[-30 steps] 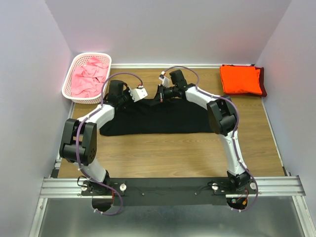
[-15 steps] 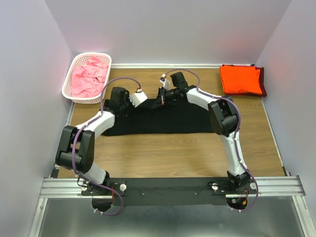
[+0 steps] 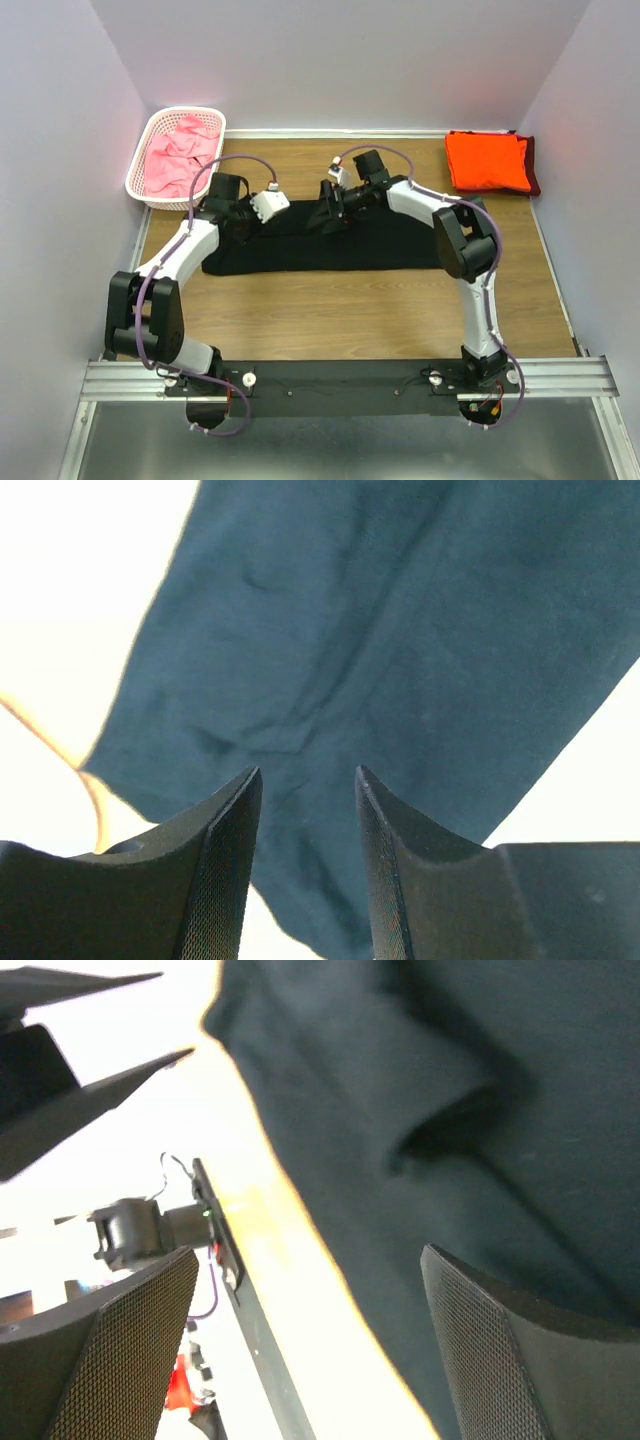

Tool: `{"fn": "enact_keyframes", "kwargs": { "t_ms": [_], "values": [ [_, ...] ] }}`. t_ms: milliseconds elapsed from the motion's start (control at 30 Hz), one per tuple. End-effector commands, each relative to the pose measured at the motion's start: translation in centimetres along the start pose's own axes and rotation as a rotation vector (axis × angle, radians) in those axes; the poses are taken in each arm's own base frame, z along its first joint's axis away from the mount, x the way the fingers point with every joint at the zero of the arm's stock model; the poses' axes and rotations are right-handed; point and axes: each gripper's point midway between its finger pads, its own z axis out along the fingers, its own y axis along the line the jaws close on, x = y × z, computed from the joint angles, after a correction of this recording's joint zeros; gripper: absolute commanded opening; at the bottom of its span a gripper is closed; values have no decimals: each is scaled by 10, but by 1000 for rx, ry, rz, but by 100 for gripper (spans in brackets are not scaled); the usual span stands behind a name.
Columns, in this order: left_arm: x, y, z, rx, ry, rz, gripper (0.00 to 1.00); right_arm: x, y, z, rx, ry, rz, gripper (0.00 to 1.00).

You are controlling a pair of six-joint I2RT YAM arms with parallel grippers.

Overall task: Fold and stack the t-shirts
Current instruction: Fold the tshirt

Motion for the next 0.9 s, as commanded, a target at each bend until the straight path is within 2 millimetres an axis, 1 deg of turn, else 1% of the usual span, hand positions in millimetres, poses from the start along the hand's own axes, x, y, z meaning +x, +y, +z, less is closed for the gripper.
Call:
{"fn": "enact_keyframes", "kwargs": {
  "t_ms": [0, 33, 67, 100, 133, 167, 200, 233, 267, 300, 333, 367, 433, 467, 533, 567, 633, 667, 733, 767, 800, 833, 867],
  "values": [
    [-26, 3, -22, 47, -87, -45, 51, -15, 40, -43, -24, -45, -116, 99],
    [-32, 6, -20, 39, -104, -88, 50, -22, 38, -51, 6, -70, -144, 97],
    [-35, 8, -18, 34, -109, -111, 47, -24, 29, -62, 38, -72, -119, 94],
    [-35, 10, -15, 26, -107, -145, 45, -27, 24, -69, 65, -76, -126, 91],
    [-39, 13, -12, 23, -115, -177, 43, -37, 19, -77, 99, -93, -179, 86],
    [-37, 9, -3, 43, -101, -204, 38, -36, 0, -88, 183, -85, -144, 72],
    [-37, 11, 0, 41, -100, -228, 33, -38, -9, -94, 233, -78, -160, 63],
    [-42, 16, 3, 29, -110, -240, 30, -45, -18, -102, 282, -77, -216, 56],
    [-40, 14, 11, 41, -97, -277, 29, -45, -40, -108, 374, -65, -222, 50],
    [-44, 15, 14, 36, -98, -285, 28, -37, -56, -118, 441, -29, -208, 45],
    [-44, 16, 18, 35, -92, -305, 28, -36, -69, -125, 496, -15, -227, 43],
    [-44, 16, 25, 37, -75, -327, 27, -31, -92, -138, 586, 18, -245, 40],
    [-43, 15, 34, 43, -57, -349, 27, -26, -112, -152, 662, 48, -274, 38],
    [-36, 10, 43, 62, -28, -363, 27, -21, -128, -162, 711, 65, -258, 38],
    [-31, 3, 54, 80, 8, -363, 27, -16, -141, -170, 752, 90, -260, 36],
    [-24, 0, 63, 90, 38, -370, 27, -10, -150, -175, 783, 114, -265, 36],
    [-15, -5, 76, 105, 79, -378, 27, -4, -161, -182, 828, 148, -281, 35],
    [-13, -5, 79, 105, 84, -379, 27, 1, -166, -183, 840, 165, -283, 34],
    [-8, -3, 86, 96, 105, -379, 27, 16, -176, -184, 850, 211, -272, 34],
    [-5, -1, 94, 97, 120, -381, 27, 21, -180, -185, 856, 232, -282, 34],
    [-2, 2, 99, 84, 138, -380, 27, 35, -186, -185, 858, 269, -270, 34],
    [-7, 12, 103, 64, 134, -371, 27, 41, -190, -185, 863, 288, -267, 34],
    [2, 11, 115, 73, 166, -375, 26, 48, -191, -185, 859, 306, -262, 34]
  ]
}}
